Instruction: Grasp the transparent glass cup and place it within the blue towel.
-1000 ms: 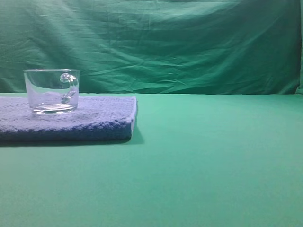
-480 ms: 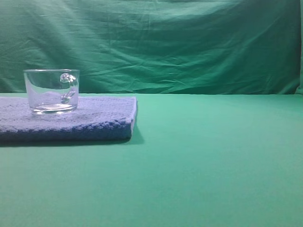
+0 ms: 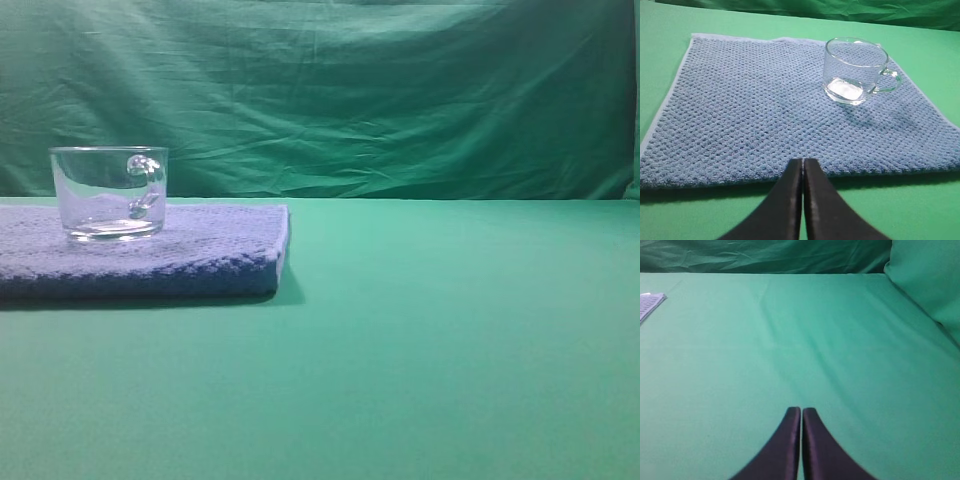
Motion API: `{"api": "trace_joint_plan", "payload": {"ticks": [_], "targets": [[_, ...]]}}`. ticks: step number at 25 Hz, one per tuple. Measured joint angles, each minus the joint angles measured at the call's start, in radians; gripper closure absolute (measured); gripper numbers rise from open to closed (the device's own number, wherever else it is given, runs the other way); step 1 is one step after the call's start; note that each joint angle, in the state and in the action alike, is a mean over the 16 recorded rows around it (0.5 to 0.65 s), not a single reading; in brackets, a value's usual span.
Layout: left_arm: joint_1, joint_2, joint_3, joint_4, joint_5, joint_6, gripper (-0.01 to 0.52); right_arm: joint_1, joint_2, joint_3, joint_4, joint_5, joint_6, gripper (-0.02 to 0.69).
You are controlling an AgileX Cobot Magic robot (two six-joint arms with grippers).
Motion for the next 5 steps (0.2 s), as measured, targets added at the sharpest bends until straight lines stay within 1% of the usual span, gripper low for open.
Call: {"api": "trace_joint_plan", "payload": {"ticks": [5], "targets": [[0.000,0.000,0.000,0.000,0.000,0.000,0.514,0.000,0.000,0.000,0.000,0.000,0.000,0.665]]}}
